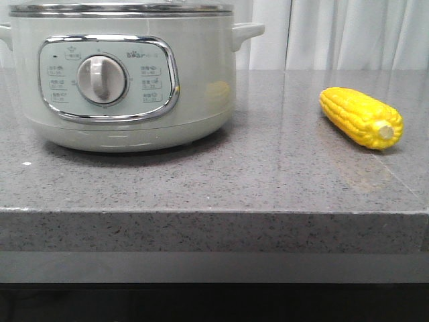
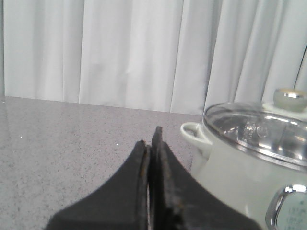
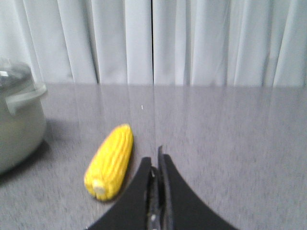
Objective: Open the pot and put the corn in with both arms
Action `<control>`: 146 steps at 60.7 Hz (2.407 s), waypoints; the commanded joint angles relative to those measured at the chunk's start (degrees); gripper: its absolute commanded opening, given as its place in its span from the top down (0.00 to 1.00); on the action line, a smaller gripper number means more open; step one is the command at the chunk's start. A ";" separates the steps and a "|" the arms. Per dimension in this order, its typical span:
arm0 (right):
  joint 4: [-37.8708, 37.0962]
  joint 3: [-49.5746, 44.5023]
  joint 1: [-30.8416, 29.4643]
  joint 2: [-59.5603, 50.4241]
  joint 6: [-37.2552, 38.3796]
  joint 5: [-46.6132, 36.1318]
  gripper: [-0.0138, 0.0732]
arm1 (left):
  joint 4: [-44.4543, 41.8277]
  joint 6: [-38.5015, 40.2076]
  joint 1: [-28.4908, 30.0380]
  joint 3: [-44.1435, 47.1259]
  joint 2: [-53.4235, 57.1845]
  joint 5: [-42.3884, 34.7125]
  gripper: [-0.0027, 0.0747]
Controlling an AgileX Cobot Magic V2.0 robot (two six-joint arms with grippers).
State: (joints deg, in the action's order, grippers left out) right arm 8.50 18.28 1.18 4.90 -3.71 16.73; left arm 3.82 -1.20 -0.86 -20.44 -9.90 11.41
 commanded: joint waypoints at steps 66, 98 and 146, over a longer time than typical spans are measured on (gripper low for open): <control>-0.33 15.11 -0.44 23.56 -0.15 -2.24 0.20 | 2.92 -4.92 -9.55 -29.15 -36.53 7.06 0.25; -0.33 15.11 -0.44 23.56 -0.15 -1.36 0.20 | 6.41 -4.59 -21.00 -76.12 -74.21 36.81 0.25; -0.33 15.11 -0.44 23.56 -0.15 -1.35 0.20 | 8.18 -4.70 -21.12 -83.76 -83.40 42.92 0.60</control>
State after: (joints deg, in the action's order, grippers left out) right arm 8.50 31.50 1.18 27.88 -3.71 19.24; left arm 12.18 -6.05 -21.79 -102.11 -95.80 56.80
